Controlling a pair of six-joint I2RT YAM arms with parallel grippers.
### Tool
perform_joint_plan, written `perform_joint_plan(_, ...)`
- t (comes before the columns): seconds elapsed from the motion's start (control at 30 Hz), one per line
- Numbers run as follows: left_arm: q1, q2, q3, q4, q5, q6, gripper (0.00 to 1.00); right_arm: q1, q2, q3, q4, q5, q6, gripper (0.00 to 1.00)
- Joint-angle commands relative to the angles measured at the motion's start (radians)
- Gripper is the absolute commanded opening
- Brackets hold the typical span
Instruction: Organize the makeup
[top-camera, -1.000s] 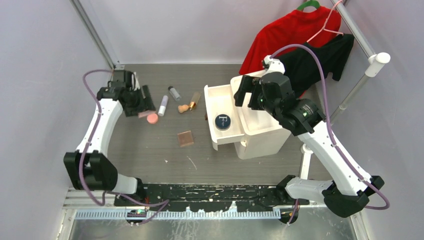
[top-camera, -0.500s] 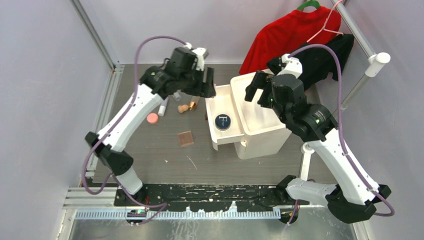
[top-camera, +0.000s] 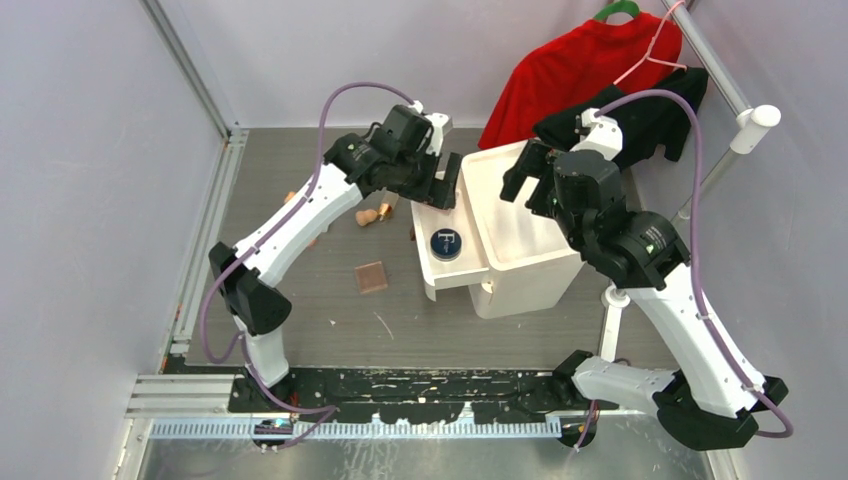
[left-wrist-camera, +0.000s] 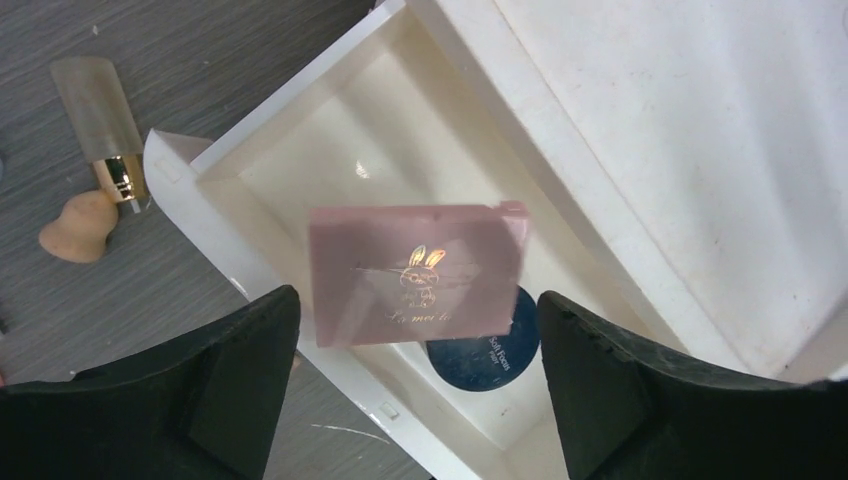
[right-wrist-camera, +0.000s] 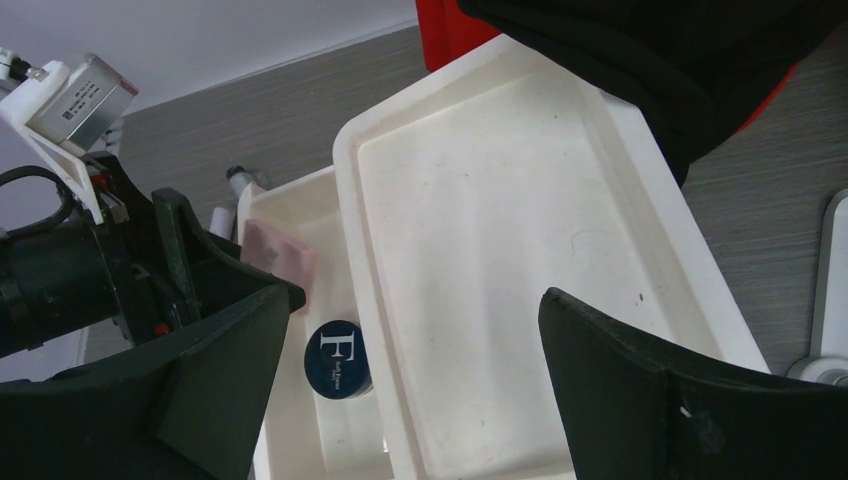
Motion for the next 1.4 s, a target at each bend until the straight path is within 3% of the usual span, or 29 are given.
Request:
perform_joint_plan(0.0,-0.006,-0.039,0.037,0.03,0.034,0.022,0.92,0.001,0.016,0.029,0.009,0.009,0.024,1.0)
perform_joint_plan(0.1,-0.006,-0.055,0.039,0.033,0.033,0.025,0.99,0.001,0.023,0.019,0.013,0.0,0.033,1.0)
perform_joint_plan(0.3,0.006,-0.165,-0.02,0.017,-0.113,0.026,0.99,0.001,0.025,0.003,0.024,-0.009,0.046,1.0)
perform_joint_plan(0.5,0.196,-0.388,-0.34,0.009,-0.167,-0.068,0.99,0.001,0.023,-0.007,0.033,-0.015,0.043,1.0)
perform_joint_plan(0.63,0.292,-0.452,-0.542,-0.019,-0.226,-0.098,0.99,0.002,0.016,-0.009,0.046,-0.023,0.039,1.0)
perform_joint_plan(0.8,0.264,-0.44,-0.729,0.031,-0.198,-0.203,0.99,0.001,0.021,-0.012,0.058,-0.047,0.038,1.0)
perform_joint_plan(0.93,0.198,-0.37,-0.795,0.051,-0.295,-0.357,0.99,0.002,0.035,-0.018,0.061,-0.068,0.046,1.0)
perform_joint_plan(1.17,0.074,-0.215,-0.799,0.112,-0.347,-0.478,0.99,0.001,0.04,-0.012,0.057,-0.075,0.045,1.0)
perform_joint_plan(1.37,0.065,-0.133,-0.81,0.171,-0.353,-0.536,0.99,0.001,0.047,-0.011,0.057,-0.089,0.042,1.0)
